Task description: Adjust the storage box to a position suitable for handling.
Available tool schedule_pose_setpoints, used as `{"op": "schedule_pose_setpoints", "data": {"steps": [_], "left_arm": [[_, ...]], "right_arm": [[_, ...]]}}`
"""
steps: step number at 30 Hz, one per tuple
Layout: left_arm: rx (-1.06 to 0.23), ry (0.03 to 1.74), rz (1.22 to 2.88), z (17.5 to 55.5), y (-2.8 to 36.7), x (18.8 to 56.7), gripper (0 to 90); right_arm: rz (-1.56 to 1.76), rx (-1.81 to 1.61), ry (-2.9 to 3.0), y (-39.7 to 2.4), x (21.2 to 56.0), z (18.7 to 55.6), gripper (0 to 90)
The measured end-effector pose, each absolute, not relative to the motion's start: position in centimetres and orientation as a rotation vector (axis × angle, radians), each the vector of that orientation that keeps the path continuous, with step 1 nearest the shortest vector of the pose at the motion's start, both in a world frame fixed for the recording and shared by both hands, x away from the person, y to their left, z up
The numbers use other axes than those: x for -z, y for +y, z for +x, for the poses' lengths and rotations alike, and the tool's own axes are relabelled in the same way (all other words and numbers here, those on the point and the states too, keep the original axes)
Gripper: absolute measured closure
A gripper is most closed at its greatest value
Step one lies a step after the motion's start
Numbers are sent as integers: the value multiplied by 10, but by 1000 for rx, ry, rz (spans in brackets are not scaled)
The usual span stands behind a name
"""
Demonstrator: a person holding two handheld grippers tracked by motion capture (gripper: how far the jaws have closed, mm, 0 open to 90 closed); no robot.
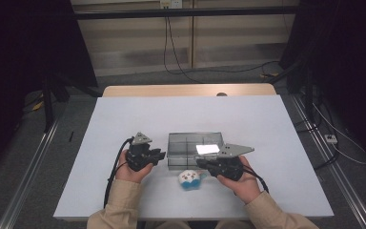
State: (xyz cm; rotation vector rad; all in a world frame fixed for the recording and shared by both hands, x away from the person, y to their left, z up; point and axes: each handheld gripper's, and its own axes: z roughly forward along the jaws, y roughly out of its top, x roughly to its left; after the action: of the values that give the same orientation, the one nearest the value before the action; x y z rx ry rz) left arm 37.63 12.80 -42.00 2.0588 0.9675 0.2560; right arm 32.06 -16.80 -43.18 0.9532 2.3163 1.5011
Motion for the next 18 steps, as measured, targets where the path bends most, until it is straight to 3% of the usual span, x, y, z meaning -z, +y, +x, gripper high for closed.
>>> {"op": "schedule_pose_setpoints", "data": {"steps": [6,18], "left_arm": [[-284,941,2047,375,124,415,493],[-311,936,2033,376,114,414,438]], "right_arm": [[965,-1510,2288,-169,428,322,900],[974,-1517,2261,-173,425,323,881]]}}
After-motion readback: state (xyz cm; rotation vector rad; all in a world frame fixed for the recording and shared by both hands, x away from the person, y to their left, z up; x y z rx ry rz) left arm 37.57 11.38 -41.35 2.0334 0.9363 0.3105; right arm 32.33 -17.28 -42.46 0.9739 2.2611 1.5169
